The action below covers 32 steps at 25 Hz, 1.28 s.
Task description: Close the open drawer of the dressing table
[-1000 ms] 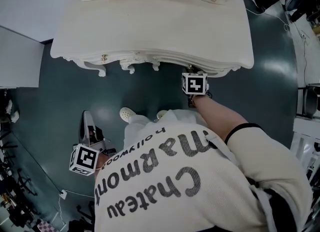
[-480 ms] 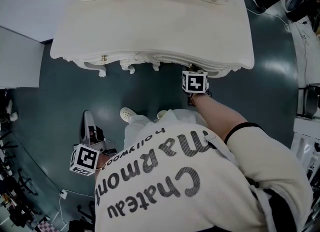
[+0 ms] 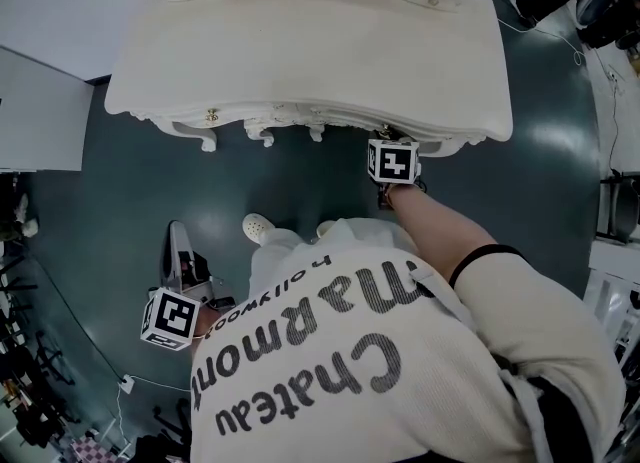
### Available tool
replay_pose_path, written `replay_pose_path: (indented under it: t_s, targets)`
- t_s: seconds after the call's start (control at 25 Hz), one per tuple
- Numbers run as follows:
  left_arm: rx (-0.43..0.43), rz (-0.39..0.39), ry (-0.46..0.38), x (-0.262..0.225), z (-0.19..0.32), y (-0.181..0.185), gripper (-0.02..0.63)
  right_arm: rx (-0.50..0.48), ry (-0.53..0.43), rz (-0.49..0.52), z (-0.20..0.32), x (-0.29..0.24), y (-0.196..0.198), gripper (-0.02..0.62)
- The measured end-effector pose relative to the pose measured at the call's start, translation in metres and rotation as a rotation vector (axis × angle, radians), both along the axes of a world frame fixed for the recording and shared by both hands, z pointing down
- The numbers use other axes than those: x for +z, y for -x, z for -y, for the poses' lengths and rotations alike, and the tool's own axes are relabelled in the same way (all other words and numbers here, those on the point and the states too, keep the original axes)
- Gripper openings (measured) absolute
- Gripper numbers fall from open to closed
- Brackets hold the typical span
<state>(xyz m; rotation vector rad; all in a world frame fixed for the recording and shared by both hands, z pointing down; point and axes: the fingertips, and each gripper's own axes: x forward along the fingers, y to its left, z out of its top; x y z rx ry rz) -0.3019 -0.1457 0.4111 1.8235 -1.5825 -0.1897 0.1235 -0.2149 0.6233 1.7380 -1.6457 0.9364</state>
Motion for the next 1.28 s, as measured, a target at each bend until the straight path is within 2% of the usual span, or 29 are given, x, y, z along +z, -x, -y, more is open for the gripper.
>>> replay_pose_path:
  t_s: [0.08, 0.24, 0.6, 0.96, 1.12, 1.28]
  targets:
    - [-0.022, -0.014, 0.014, 0.003, -0.004, 0.002, 0.008, 0.001, -0.002, 0.001, 0.001, 0.000, -0.001, 0.156]
    - [-0.017, 0.013, 0.005, 0.001, -0.007, 0.007, 0.008, 0.007, -0.008, 0.005, 0.005, 0.000, -0.001, 0.156]
    - [-0.063, 0.017, 0.009, 0.006, -0.024, 0.008, 0.008, 0.023, -0.023, 0.027, 0.009, 0.001, -0.004, 0.158]
    - [-0.129, 0.033, 0.078, 0.017, -0.060, 0.007, 0.008, 0.096, -0.021, 0.061, 0.007, 0.006, -0.008, 0.160]
    - [-0.100, 0.036, 0.110, 0.019, -0.065, 0.005, 0.008, 0.130, -0.069, 0.101, 0.008, 0.005, -0.006, 0.161]
    - [-0.067, 0.036, 0.117, 0.021, -0.065, 0.009, 0.008, 0.108, -0.075, 0.109, 0.010, 0.006, -0.001, 0.161]
